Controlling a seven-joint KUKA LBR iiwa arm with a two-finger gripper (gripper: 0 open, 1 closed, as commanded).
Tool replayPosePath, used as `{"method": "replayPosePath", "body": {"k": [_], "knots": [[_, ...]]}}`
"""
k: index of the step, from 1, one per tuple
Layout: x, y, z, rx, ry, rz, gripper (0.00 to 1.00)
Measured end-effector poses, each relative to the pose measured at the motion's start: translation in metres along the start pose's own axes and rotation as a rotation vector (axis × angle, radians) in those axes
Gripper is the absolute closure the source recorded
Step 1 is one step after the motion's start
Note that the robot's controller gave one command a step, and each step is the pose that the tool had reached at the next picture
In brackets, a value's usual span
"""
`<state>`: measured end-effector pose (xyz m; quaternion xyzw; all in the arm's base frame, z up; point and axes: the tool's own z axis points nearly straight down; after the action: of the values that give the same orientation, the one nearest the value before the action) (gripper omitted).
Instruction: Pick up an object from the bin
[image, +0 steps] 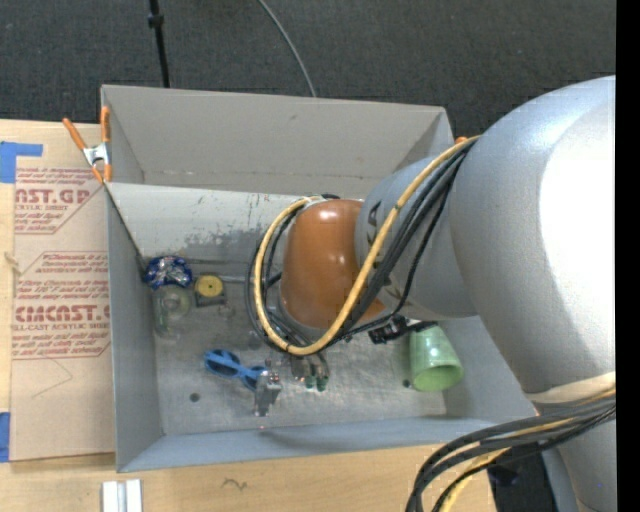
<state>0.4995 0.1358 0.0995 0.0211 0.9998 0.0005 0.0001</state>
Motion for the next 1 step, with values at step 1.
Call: {"method": "replayPosePath", "body": {"k": [1], "knots": [[0.0037, 0.0025, 0.0281, -0.001, -0.004, 0.118, 0.00]]}}
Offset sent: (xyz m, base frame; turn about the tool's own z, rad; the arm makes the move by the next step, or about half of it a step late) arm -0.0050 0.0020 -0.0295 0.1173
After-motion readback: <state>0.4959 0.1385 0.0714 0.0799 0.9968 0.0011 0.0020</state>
